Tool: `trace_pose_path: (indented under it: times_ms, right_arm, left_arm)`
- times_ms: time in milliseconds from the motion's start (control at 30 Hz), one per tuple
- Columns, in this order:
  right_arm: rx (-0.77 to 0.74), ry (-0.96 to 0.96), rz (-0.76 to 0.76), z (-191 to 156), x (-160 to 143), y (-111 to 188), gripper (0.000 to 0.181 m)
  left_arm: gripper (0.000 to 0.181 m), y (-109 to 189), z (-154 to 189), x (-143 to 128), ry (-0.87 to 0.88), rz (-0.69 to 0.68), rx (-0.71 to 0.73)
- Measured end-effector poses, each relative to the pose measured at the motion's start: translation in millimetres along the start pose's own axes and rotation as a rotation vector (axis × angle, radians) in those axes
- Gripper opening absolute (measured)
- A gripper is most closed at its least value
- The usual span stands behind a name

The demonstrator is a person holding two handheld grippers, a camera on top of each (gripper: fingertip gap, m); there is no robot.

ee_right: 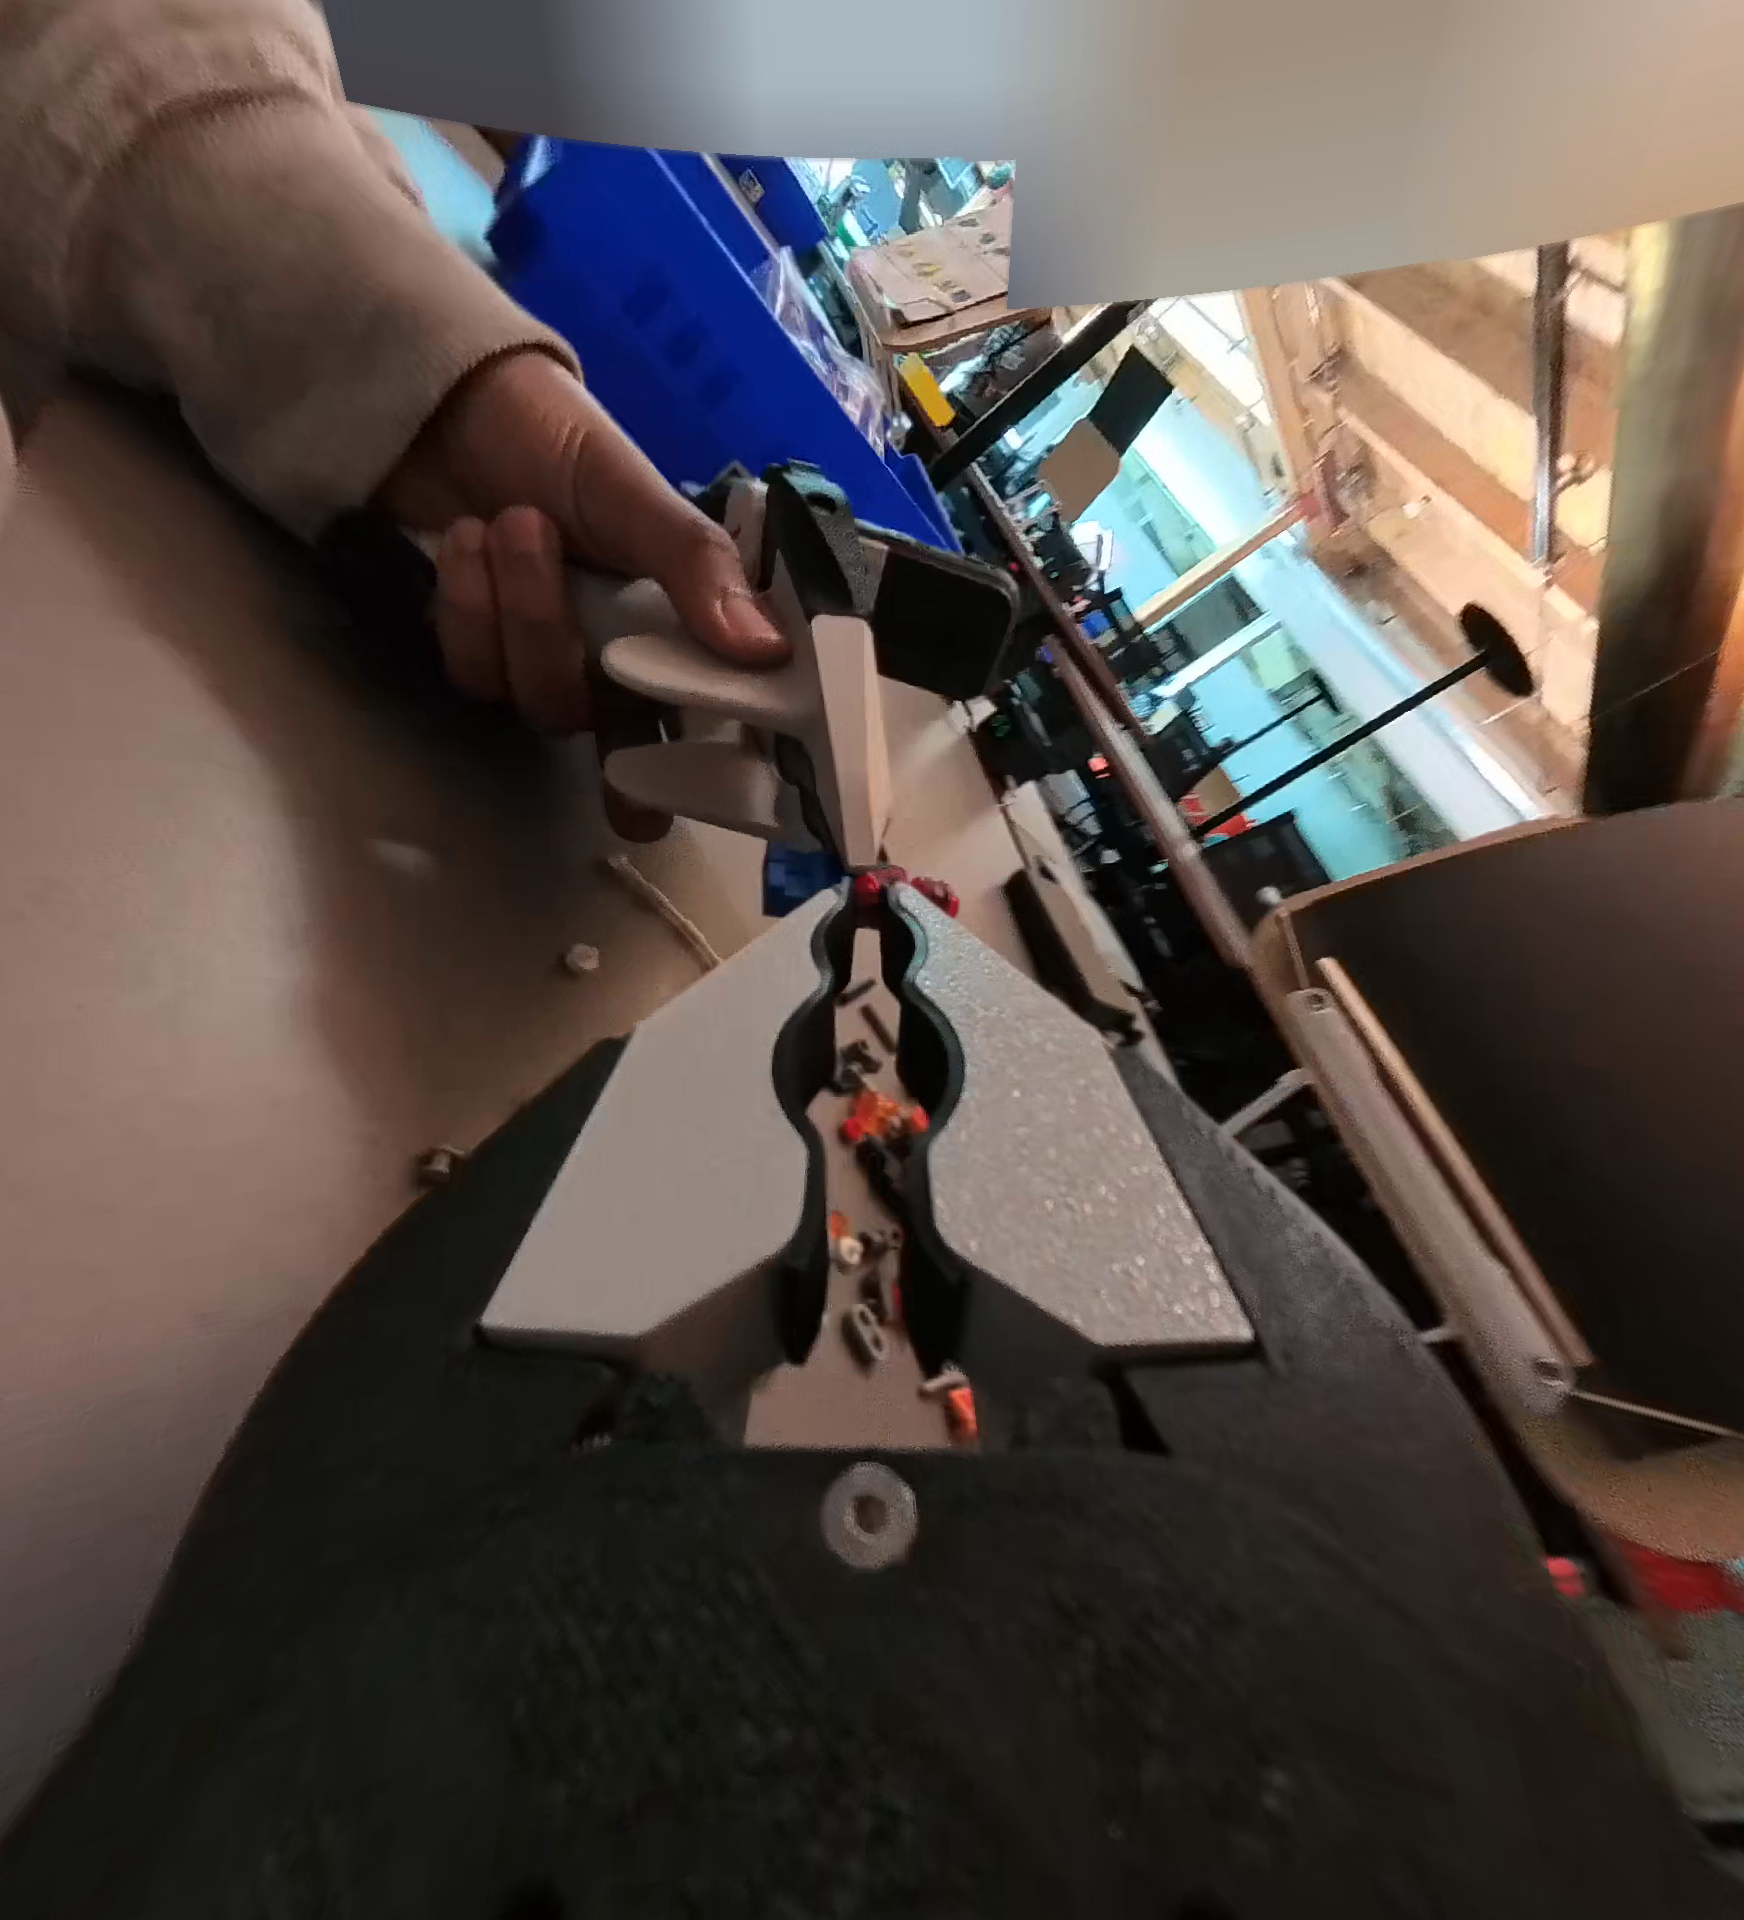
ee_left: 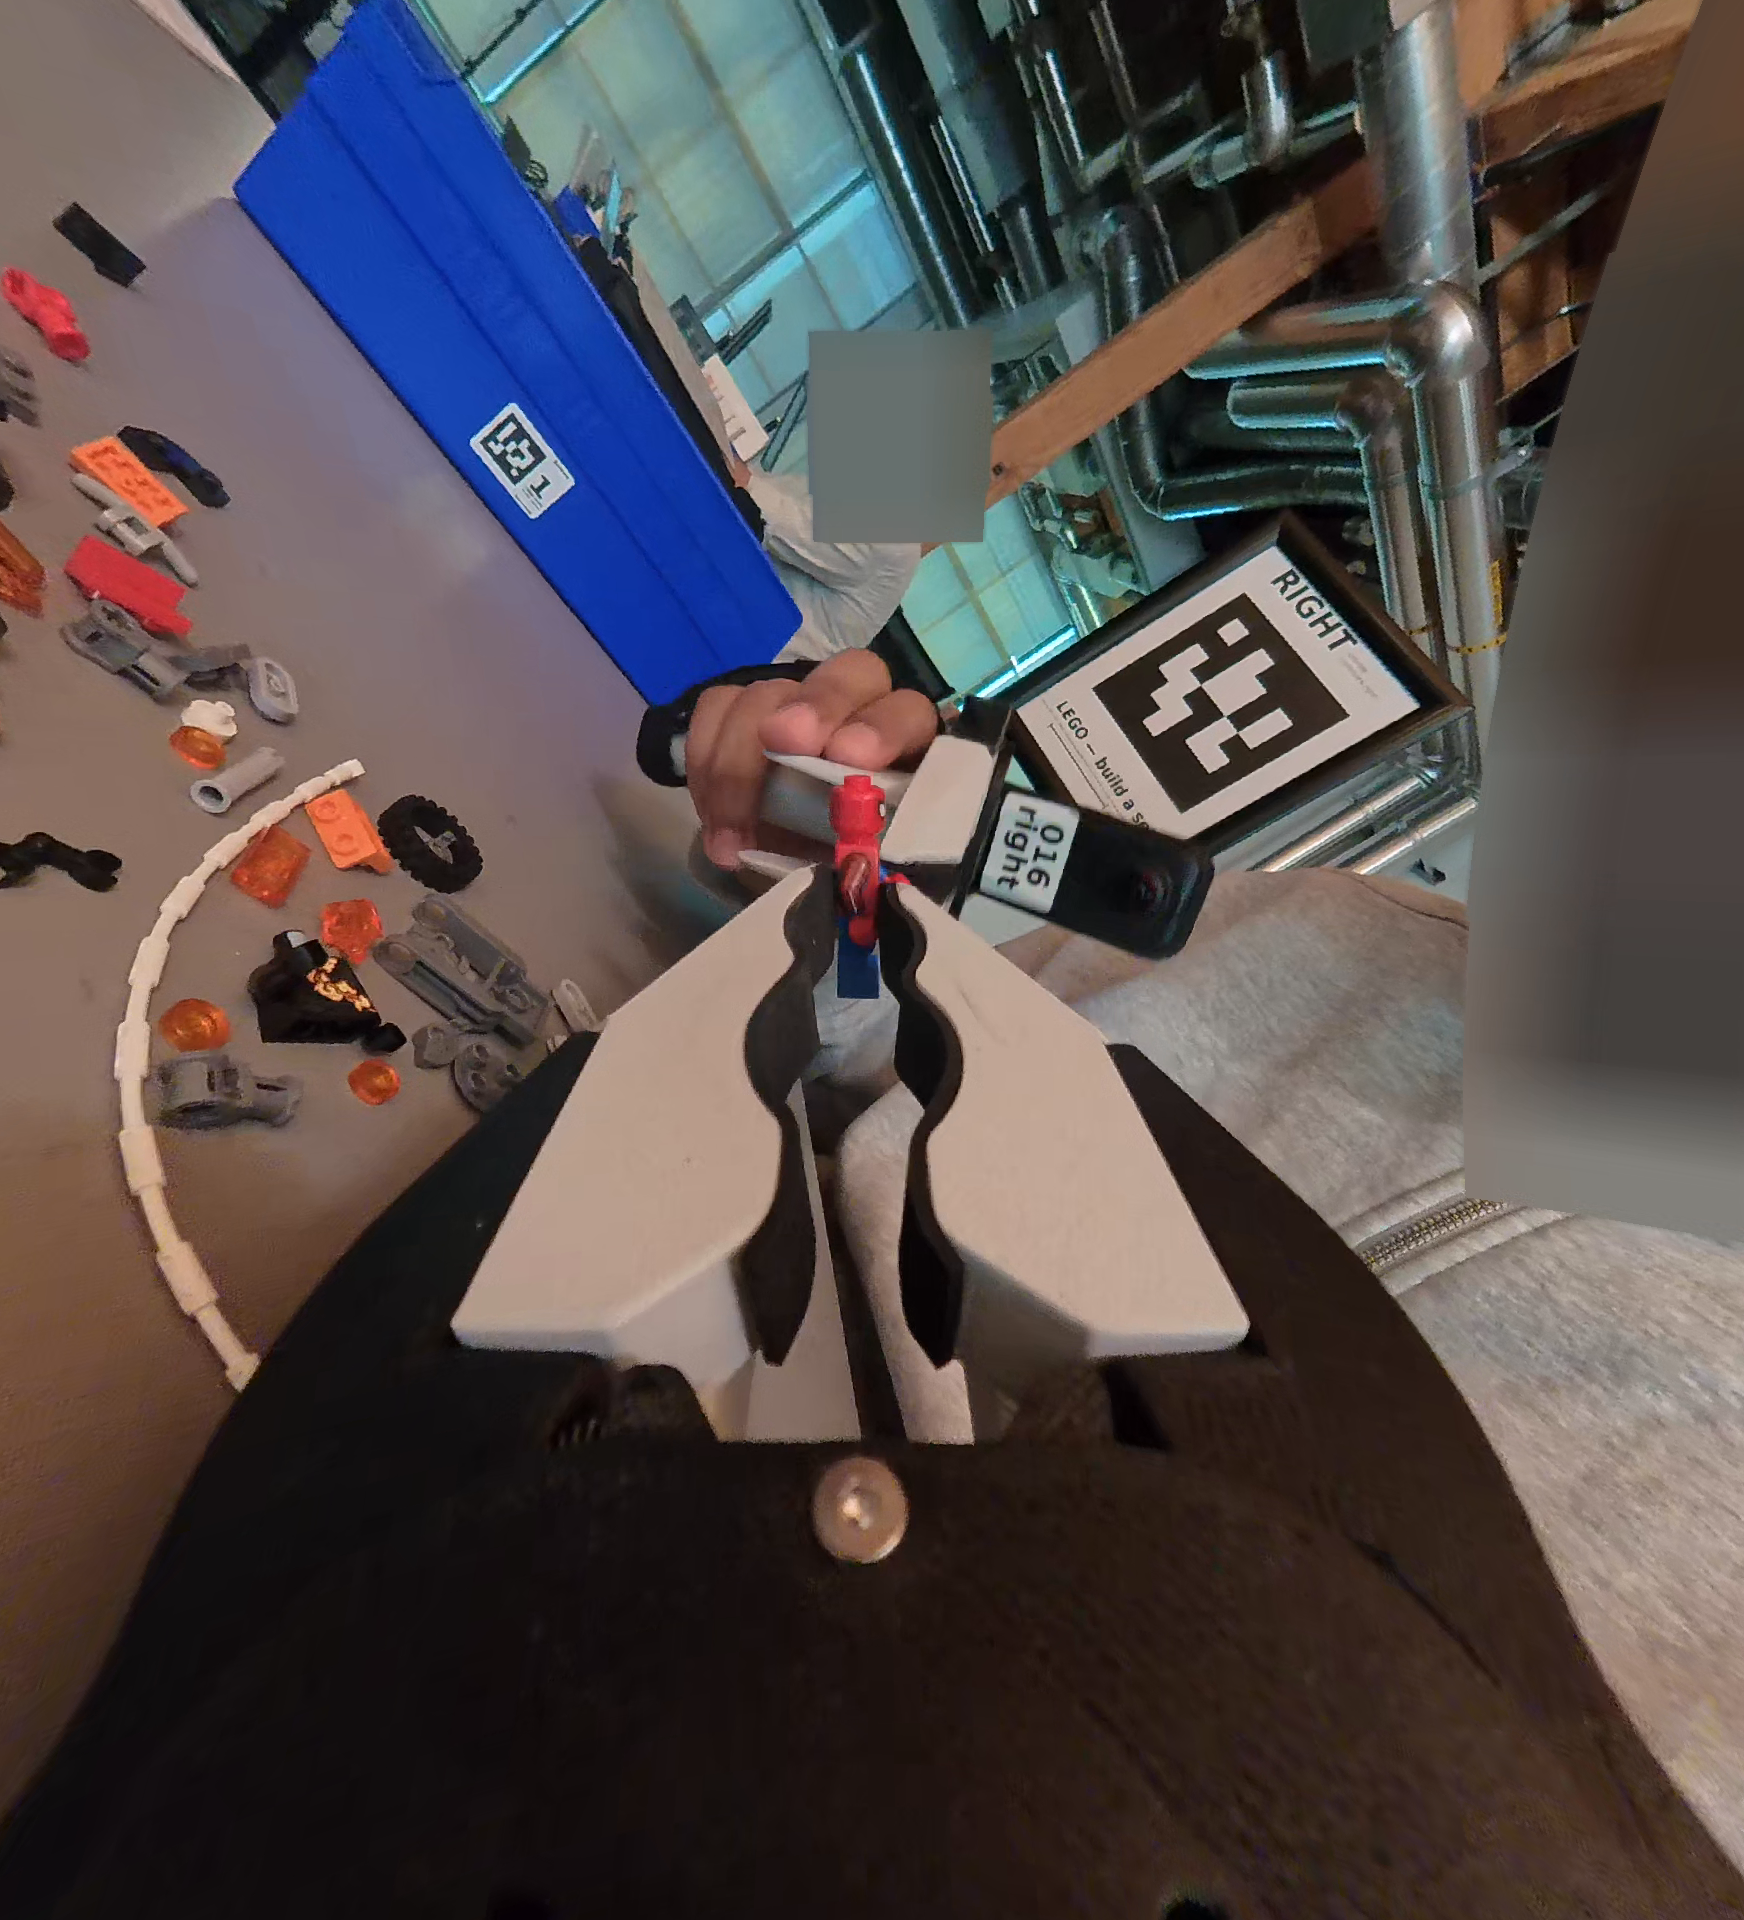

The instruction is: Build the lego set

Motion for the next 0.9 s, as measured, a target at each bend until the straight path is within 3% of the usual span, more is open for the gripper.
trace_pose_path:
  times_ms: [33,333,900]
  right_arm:
    - [0.009,-0.046,0.005,1.1,0.3,0.2,0.002]
    - [0.066,-0.342,0.053,6.8,-1.2,2.2,0.002]
    - [0.087,-0.528,0.068,10.8,-5.7,0.9,0.002]
  left_arm:
    - [0.005,-0.3,0.2,-0.3,-0.003,-0.002,0.001]
    - [0.005,-2.7,-0.2,-2.6,-0.038,-0.015,0.021]
    - [0.005,-3.2,-1.5,-2.5,-0.062,-0.011,0.039]
Point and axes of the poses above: each gripper's, where its closed fingertips meet, y back along the fingers, x out of its top, z = x × y across the jaws, the point moved 3 cm from there along y, back along the fingers, and after that the axes turned 6 degrees about z, right-handed, at the moved point
